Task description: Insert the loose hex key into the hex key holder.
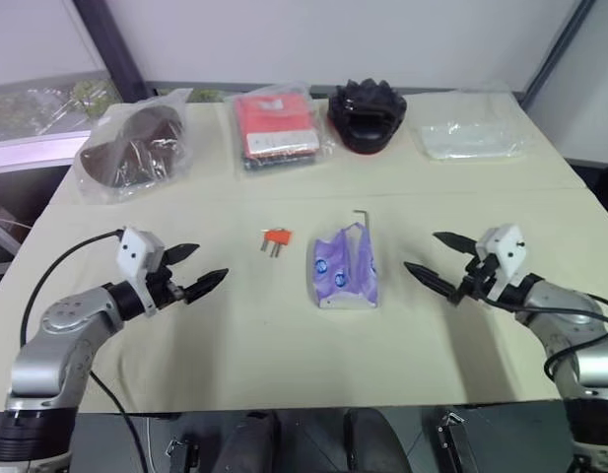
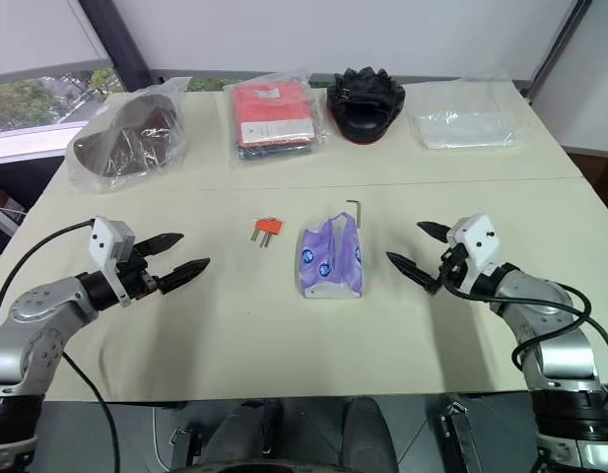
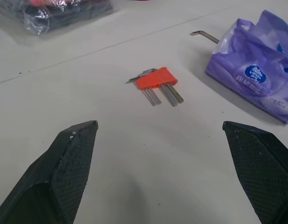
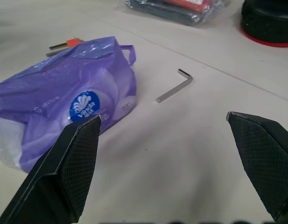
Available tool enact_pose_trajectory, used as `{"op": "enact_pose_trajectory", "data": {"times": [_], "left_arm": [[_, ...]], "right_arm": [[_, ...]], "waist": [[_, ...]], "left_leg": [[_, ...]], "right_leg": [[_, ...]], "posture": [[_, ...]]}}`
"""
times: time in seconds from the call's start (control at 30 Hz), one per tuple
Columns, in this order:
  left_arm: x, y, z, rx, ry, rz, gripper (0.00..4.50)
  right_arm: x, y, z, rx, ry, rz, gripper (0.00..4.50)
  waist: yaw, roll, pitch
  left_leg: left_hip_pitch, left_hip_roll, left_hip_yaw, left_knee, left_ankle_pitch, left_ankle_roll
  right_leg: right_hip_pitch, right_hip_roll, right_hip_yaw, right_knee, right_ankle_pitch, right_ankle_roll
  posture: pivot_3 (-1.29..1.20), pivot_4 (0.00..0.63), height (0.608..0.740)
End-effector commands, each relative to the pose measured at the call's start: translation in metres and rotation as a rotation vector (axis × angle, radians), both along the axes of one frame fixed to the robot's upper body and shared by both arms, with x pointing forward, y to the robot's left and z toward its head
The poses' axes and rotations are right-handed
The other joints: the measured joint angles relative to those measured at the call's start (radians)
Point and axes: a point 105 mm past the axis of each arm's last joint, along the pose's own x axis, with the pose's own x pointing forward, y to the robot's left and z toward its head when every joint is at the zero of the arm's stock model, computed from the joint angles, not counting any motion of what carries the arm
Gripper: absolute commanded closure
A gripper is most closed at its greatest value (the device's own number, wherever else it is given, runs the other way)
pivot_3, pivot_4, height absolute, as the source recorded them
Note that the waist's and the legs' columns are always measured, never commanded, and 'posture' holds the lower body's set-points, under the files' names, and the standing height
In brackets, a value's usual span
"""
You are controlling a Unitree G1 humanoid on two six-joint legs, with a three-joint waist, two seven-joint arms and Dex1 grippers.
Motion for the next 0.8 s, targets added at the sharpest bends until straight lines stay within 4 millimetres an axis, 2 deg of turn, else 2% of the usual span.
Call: {"op": "enact_pose_trajectory", "data": {"times": [0.03, 0.57, 0.8], "left_arm": [[0.002, 0.002, 0.011, 0.001, -0.036, -0.001, 0.01], [0.008, 0.002, 0.015, -0.017, -0.057, -0.014, 0.01], [0.010, 0.002, 0.021, -0.001, -0.072, -0.044, 0.01]], "right_arm": [[-0.005, 0.001, 0.018, -0.008, -0.063, 0.009, 0.00], [-0.007, 0.012, 0.019, -0.029, -0.068, 0.026, 0.00], [-0.011, 0.020, 0.018, -0.091, -0.084, 0.081, 0.00]], "waist": [[0.000, 0.000, 0.000], [0.000, 0.000, 0.000], [0.000, 0.000, 0.000]], "left_leg": [[0.000, 0.000, 0.000, 0.000, 0.000, 0.000], [0.000, 0.000, 0.000, 0.000, 0.000, 0.000], [0.000, 0.000, 0.000, 0.000, 0.000, 0.000]], "right_leg": [[0.000, 0.000, 0.000, 0.000, 0.000, 0.000], [0.000, 0.000, 0.000, 0.000, 0.000, 0.000], [0.000, 0.000, 0.000, 0.000, 0.000, 0.000]], "posture": [[0.00, 0.150, 0.740], [0.00, 0.150, 0.740], [0.00, 0.150, 0.740]]}}
